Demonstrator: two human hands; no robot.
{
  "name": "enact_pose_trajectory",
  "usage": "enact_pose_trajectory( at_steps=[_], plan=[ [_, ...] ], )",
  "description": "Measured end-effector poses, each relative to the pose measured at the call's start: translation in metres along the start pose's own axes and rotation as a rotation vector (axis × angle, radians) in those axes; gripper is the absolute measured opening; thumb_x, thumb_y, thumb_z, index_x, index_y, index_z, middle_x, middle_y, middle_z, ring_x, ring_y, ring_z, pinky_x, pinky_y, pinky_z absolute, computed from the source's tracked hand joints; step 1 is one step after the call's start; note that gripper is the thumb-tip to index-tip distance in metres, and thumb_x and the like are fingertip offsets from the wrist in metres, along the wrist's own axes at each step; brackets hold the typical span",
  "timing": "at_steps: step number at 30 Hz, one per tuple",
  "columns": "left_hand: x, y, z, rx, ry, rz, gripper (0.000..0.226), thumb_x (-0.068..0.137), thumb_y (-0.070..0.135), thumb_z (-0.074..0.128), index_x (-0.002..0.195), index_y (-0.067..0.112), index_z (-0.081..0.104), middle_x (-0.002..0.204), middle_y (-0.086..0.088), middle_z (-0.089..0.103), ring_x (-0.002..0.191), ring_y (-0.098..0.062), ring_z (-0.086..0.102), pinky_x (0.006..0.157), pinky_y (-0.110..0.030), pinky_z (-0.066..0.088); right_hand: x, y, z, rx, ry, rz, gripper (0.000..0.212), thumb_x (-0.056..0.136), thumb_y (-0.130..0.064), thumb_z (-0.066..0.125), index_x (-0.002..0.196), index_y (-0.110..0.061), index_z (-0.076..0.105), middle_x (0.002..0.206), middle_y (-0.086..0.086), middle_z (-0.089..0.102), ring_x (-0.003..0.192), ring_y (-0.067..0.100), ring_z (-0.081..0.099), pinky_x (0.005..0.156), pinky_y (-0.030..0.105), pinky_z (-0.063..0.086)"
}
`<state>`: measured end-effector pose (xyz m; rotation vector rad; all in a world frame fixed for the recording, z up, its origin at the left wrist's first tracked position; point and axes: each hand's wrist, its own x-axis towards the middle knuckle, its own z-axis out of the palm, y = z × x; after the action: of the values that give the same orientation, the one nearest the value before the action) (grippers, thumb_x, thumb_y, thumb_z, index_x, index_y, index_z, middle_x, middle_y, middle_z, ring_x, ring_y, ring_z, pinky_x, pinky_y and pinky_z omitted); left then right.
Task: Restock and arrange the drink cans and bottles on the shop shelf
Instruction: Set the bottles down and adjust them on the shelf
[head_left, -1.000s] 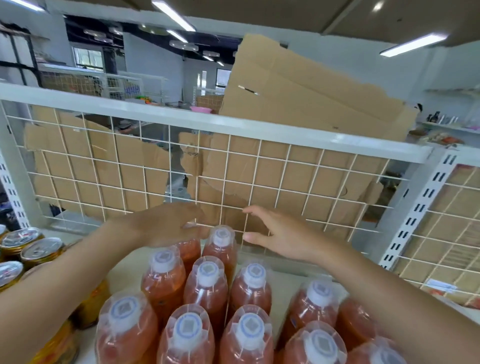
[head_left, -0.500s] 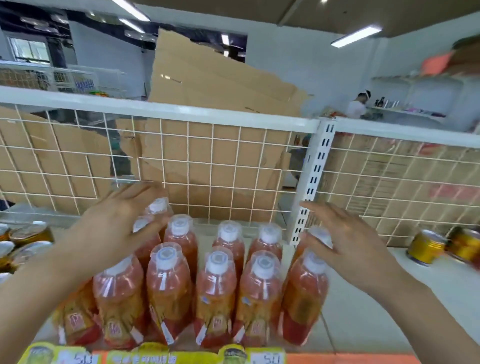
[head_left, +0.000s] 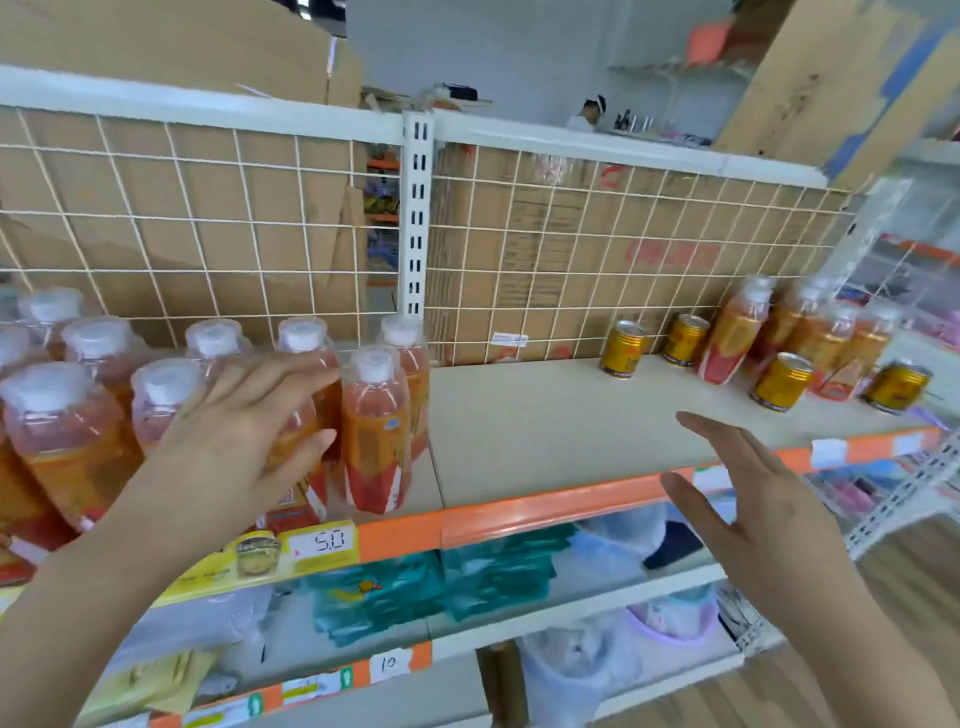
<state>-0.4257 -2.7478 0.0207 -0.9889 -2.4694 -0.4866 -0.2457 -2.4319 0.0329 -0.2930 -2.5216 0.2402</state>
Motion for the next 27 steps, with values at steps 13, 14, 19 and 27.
enact_pose_trajectory(
  at_steps=[13,14,19,27],
  plan=[
    [0.088,0.116,0.097,-0.18,-0.014,0.248,0.054,0.085,0.046,0.037,0.127,0.017,0.055,0.131,-0.005,0.054,0.115,-0.023,0.045,0.096,-0.045,0.037,-0.07,0.126,-0.037,-0.08,0.112,0.339,0.049,0.089,-0.054,0.045,0.124,-0.021,0.054,0.108,-0.005,0.062,0.082,0.024,0.06,0.054,0.024,0.039],
    [0.1,0.123,0.107,-0.198,-0.016,0.257,0.054,0.086,0.047,0.036,0.128,0.018,0.054,0.131,-0.004,0.053,0.114,-0.024,0.047,0.097,-0.045,0.037,-0.068,0.134,-0.039,-0.081,0.123,0.352,0.048,0.088,-0.054,0.046,0.123,-0.023,0.053,0.109,-0.004,0.062,0.084,0.025,0.06,0.055,0.029,0.04],
    [0.162,0.153,0.152,-0.26,-0.003,0.333,0.053,0.087,0.046,0.037,0.127,0.015,0.054,0.129,-0.005,0.054,0.115,-0.025,0.049,0.097,-0.038,0.035,-0.036,0.173,-0.04,-0.099,0.173,0.412,0.039,0.085,-0.04,0.057,0.122,-0.027,0.052,0.107,-0.005,0.06,0.085,0.03,0.061,0.062,0.037,0.045],
    [0.239,0.178,0.219,-0.355,-0.023,0.339,0.055,0.086,0.05,0.036,0.127,0.018,0.054,0.129,-0.002,0.054,0.117,-0.018,0.046,0.097,-0.036,0.037,0.024,0.236,-0.018,-0.109,0.174,0.393,0.06,0.077,-0.057,0.035,0.125,-0.024,0.053,0.117,-0.014,0.056,0.102,0.008,0.051,0.063,0.018,0.038]
  ],
)
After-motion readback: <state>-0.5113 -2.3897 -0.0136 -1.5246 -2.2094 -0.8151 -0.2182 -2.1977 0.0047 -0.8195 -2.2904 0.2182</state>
